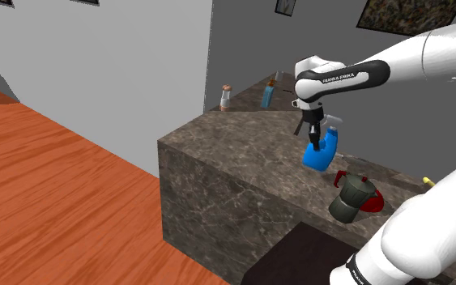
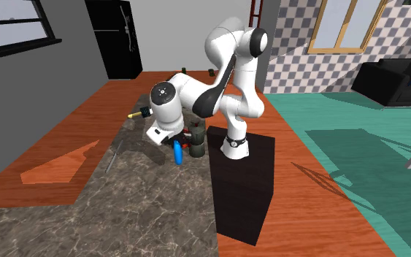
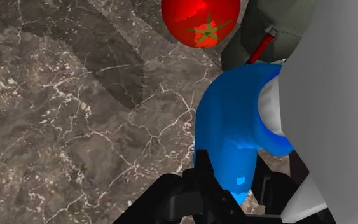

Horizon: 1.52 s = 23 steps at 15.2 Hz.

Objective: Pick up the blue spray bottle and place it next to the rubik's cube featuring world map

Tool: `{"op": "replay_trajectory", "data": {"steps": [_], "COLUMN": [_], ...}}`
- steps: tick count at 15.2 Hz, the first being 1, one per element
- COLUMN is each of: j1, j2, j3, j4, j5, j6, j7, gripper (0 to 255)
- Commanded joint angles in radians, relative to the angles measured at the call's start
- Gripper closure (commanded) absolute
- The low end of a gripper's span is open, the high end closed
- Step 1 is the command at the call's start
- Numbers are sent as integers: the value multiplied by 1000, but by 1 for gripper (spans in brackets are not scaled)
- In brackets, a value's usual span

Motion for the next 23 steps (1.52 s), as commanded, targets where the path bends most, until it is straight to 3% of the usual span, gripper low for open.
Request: {"op": "replay_trajectory", "data": {"steps": [1, 23], "j1": [0, 8], "j2": [-6, -41], "j3": [1, 21], "j4": [21, 278], "j5": [0, -1], "j6": [-27, -311], "j7": [-7, -75], "gripper": [255, 255]}}
